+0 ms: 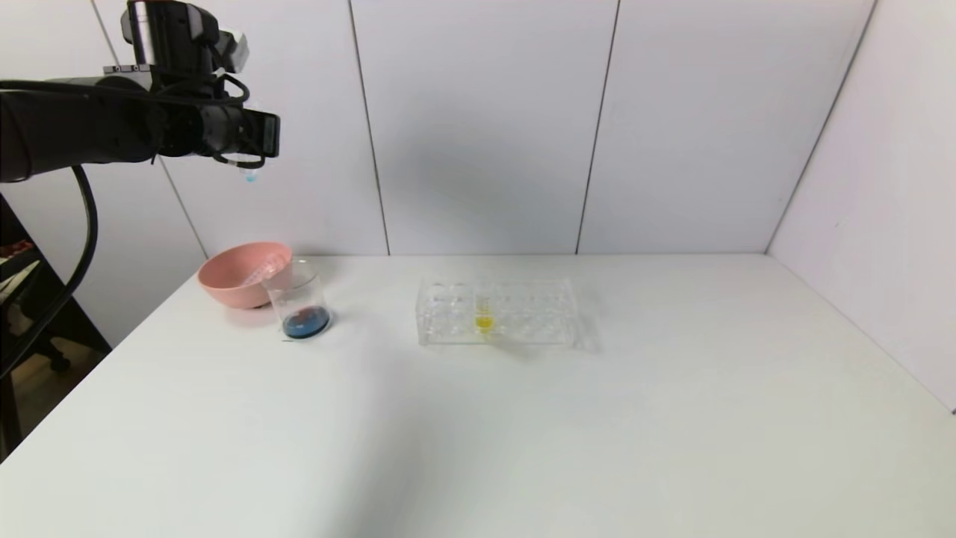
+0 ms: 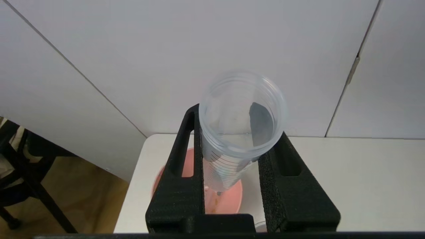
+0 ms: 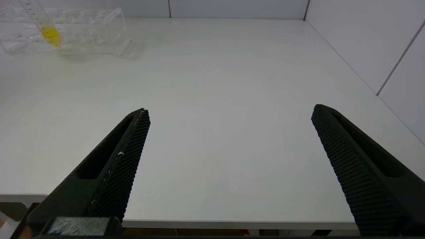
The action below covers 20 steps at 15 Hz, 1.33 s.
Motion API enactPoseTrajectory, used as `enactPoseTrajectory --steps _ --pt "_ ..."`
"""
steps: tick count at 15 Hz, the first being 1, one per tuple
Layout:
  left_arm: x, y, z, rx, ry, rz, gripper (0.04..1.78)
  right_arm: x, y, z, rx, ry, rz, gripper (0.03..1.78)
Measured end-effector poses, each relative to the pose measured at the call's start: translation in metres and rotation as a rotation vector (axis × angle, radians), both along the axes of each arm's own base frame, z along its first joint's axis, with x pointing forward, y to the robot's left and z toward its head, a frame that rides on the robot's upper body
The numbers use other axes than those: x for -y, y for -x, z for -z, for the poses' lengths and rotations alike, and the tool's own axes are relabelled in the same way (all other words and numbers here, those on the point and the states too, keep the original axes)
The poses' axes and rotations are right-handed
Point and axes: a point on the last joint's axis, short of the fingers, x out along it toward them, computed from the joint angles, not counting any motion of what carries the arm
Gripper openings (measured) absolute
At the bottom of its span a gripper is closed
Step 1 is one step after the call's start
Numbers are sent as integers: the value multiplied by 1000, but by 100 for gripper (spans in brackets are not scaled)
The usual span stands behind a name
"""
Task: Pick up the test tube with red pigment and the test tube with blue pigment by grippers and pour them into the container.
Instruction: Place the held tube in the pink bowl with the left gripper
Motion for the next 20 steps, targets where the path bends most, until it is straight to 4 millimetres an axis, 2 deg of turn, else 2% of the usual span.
enactPoseTrajectory --steps 4,8,10,15,20 --pt "-16 -9 20 0 66 -51 48 0 0 0 0 0 0 177" --pt "-42 -23 52 16 80 -106 48 0 0 0 0 0 0 177" --pt "-52 -28 71 -33 71 -127 48 0 0 0 0 0 0 177" --pt "-62 -43 106 -118 56 -144 48 0 0 0 0 0 0 177" --pt "-72 -49 128 -175 45 -168 48 0 0 0 0 0 0 177"
